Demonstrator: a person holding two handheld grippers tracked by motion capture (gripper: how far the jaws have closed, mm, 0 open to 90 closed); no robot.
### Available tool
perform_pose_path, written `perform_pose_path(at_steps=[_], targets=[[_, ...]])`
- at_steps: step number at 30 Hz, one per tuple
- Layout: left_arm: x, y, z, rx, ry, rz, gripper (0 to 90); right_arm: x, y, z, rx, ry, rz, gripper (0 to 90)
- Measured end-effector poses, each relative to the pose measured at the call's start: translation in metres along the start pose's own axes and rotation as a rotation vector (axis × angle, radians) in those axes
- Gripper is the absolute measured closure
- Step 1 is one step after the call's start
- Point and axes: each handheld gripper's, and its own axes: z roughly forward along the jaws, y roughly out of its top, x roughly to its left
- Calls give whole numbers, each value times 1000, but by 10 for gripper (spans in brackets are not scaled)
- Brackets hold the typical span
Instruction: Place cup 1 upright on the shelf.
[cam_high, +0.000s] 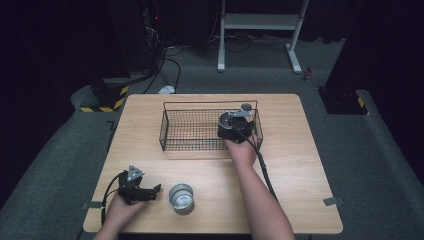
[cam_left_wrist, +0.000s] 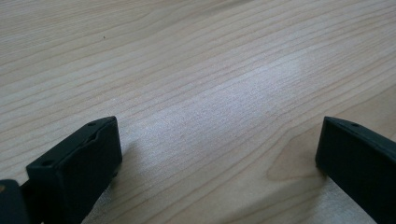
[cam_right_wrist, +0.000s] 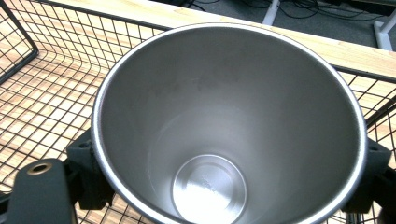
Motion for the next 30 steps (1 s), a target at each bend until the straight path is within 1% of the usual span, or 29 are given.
perform_pose_path(at_steps=[1, 9, 13, 16, 17, 18, 26, 30], targets=[[0, 0, 0, 0, 1, 3, 7, -1, 0, 0, -3, 1, -5, 141], [0, 0, 0, 0, 2, 4, 8, -1, -2, -1, -9, 13, 9, 139], [0, 0, 0, 0, 2, 1, 8, 0, -2, -1, -9, 12, -8, 137], [0, 0, 0, 0, 3, 5, 8, 0, -3, -1, -6, 11, -6, 131], [0, 0, 0, 0, 3, 4, 8, 0, -3, -1, -9, 8, -7, 95], [0, 0, 0, -1, 3, 4, 8, 0, -3, -1, -10, 6, -7, 90], [0, 0, 0, -1, 3, 4, 8, 1, -3, -3, -13, 7, -12, 88], [0, 0, 0, -1, 3, 5, 8, 0, -5, -5, -22, 6, -12, 88]])
